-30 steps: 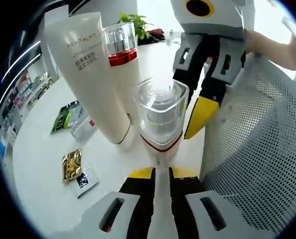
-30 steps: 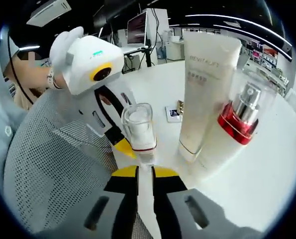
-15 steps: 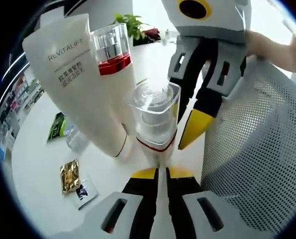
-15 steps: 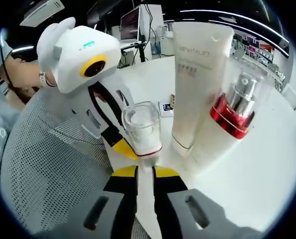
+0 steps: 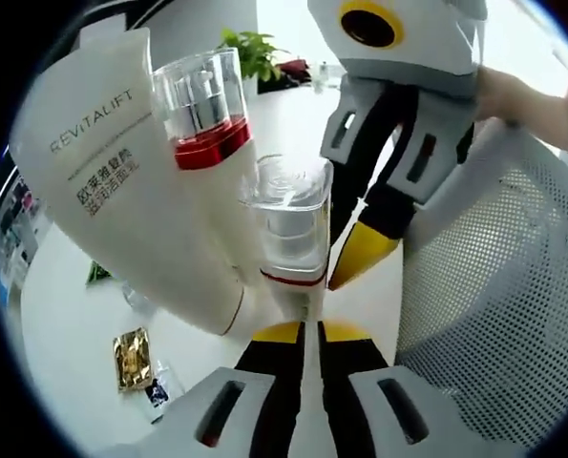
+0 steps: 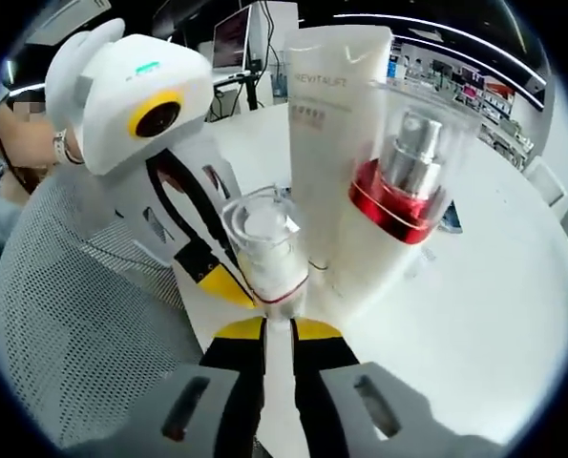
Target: Arrange the skincare products in the storage area until every visible bottle or jar stands upright without overlapping.
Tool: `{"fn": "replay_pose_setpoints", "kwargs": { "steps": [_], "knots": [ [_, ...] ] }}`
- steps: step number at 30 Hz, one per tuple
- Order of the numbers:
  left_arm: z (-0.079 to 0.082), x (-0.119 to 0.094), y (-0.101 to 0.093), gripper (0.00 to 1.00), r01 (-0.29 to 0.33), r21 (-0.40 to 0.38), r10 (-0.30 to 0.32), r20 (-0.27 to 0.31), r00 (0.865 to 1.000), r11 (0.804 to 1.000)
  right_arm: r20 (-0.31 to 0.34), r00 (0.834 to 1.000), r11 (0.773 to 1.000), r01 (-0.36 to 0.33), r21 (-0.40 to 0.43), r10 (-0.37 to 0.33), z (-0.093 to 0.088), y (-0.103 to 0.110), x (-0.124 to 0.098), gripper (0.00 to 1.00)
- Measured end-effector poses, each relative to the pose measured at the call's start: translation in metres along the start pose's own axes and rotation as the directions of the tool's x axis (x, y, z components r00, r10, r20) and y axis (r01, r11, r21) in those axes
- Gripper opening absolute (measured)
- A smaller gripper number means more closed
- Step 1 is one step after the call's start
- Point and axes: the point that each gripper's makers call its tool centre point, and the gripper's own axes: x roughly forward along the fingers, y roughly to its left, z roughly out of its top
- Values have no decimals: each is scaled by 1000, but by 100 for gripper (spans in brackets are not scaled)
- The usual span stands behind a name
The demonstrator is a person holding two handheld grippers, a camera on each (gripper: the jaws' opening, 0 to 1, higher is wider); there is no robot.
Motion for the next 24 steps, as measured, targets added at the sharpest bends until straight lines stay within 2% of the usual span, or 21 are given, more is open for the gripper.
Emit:
{"fn": "replay_pose_setpoints", "kwargs": {
  "steps": [11, 24],
  "knots": [
    [6, 5, 10, 3, -34, -26, 34, 10, 999, 999, -1, 1000, 999, 28, 22, -28, 0, -11, 1, 9],
    [7, 8, 11, 3, -38, -32, 38, 7, 999, 999, -7, 999, 999, 39, 27, -39, -2, -13, 2, 9]
  ]
}}
